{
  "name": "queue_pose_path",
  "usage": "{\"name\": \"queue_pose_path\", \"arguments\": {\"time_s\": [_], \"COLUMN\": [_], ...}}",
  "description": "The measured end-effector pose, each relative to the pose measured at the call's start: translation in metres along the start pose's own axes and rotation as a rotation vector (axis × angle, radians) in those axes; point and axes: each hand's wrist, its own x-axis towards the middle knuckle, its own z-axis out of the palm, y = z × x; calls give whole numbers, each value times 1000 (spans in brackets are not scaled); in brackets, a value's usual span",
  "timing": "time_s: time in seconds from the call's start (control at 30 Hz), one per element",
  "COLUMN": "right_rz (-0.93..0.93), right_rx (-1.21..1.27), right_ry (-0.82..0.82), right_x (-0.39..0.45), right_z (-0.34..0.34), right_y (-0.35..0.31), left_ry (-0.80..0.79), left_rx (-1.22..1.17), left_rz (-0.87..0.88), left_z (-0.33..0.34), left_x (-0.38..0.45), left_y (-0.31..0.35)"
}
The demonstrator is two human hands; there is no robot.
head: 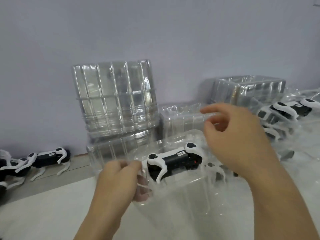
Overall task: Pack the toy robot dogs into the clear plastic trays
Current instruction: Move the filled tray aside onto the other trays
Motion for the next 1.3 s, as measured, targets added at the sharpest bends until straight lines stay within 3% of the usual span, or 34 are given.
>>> {"name": "queue_pose_path", "arguments": {"time_s": [0.13,0.23,0.5,0.87,1.0,1.17,1.3], "right_rz": [55,106,152,200,191,183,208], "right_rx": [191,279,183,61,41,61,46], "right_ry": [371,440,131,-159,-175,-110,-145], "right_x": [4,4,4,-1,-1,-1,0], "right_z": [-18,-22,-2,22,28,31,32], "right_y": [5,12,29,46,45,46,48], "left_ry": [-76,-112,-100,-366,-443,-495,-417], "left_rx": [35,51,285,100,-58,-89,-23], "left_rz": [54,62,202,60,-14,10,51], "left_z": [47,78,128,123,123,122,121], "left_x": [12,19,21,17,23,27,27], "left_y": [15,27,29,-8,-18,-25,-29]}}
